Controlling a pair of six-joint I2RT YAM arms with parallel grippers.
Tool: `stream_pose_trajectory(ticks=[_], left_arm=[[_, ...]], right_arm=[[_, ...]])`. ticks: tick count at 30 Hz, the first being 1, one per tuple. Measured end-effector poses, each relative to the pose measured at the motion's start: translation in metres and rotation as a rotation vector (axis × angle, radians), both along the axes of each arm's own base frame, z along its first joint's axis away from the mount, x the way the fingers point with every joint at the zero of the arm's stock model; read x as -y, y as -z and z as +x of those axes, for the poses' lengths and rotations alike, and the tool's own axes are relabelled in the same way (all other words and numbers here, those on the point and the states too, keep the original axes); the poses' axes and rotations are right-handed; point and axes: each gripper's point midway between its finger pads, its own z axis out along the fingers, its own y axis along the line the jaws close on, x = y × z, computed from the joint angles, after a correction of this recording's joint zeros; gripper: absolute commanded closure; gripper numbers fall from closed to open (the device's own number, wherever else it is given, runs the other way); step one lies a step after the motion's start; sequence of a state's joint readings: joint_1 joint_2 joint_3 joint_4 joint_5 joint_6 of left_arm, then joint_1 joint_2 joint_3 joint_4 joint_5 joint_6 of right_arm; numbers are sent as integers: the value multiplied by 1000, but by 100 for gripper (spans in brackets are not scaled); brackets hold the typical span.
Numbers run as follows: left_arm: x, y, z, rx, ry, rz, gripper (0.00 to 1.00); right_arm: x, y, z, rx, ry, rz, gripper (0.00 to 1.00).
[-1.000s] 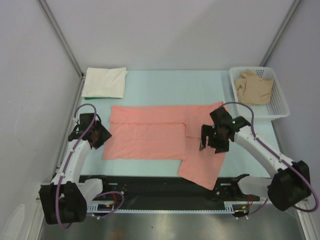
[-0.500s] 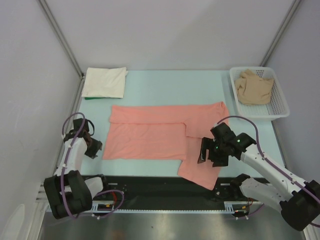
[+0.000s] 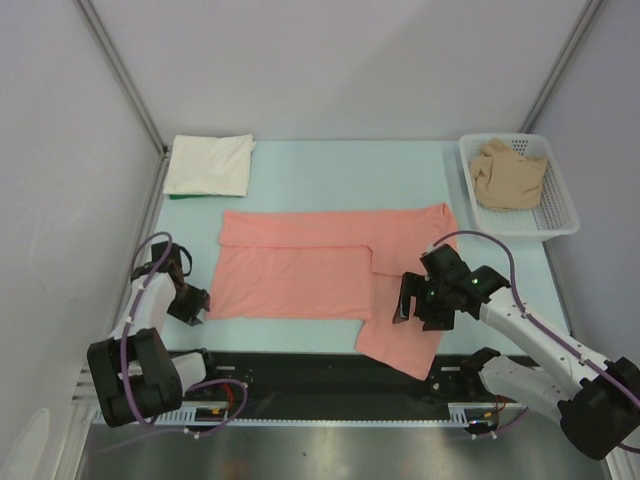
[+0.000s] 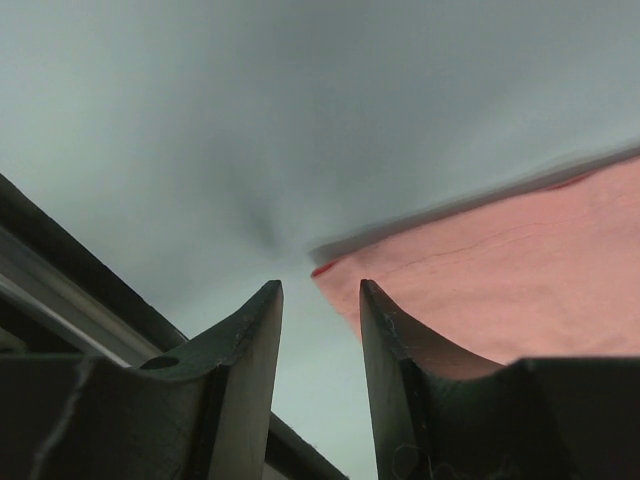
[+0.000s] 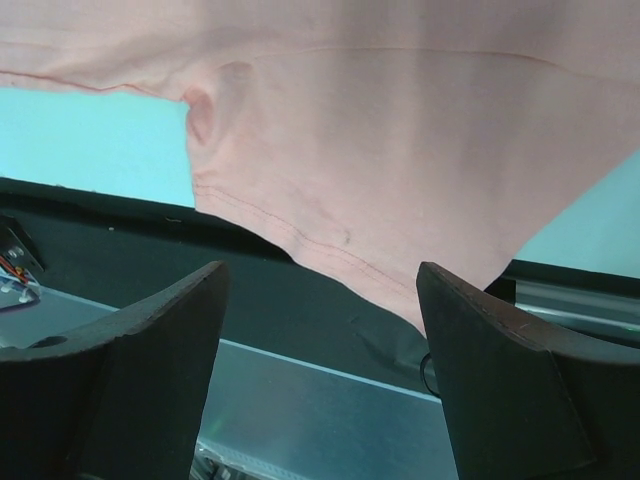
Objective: Fold and stack the t-shirts
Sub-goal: Fold the tshirt
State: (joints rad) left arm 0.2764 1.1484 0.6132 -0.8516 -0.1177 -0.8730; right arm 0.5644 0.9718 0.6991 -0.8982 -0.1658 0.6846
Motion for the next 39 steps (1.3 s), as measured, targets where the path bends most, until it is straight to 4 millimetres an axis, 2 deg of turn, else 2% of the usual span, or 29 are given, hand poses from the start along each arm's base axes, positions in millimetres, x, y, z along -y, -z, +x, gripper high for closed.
stream_pose_trajectory(ticks=[4,14,21,26,28,30,35,39], left_arm=[[3,7,-7,-41,-3,-19,56],[3,12,-2,-19,-16,-20,56],[4,18,-1,-30,-15,-28,61],[5,18,6,-5,-4,-41,85],[7,18,10,12,7,-50,94],[8,18,11,20,17,-56,100],[9,18,11,42,29,-55,100],[9,17,11,63,31,-52,100]], right_arm=[[1,1,3,-1,7,-2,17],[1,2,5,-1,12,-4,17],[3,3,4,-7,18,-10,17],[10,11,0,-52,50,-46,14],[13,18,-3,-84,69,-63,15],[19,26,-10,-123,101,-81,19],[31,42,-23,-200,220,-103,34],[42,60,-36,-255,317,-114,38]])
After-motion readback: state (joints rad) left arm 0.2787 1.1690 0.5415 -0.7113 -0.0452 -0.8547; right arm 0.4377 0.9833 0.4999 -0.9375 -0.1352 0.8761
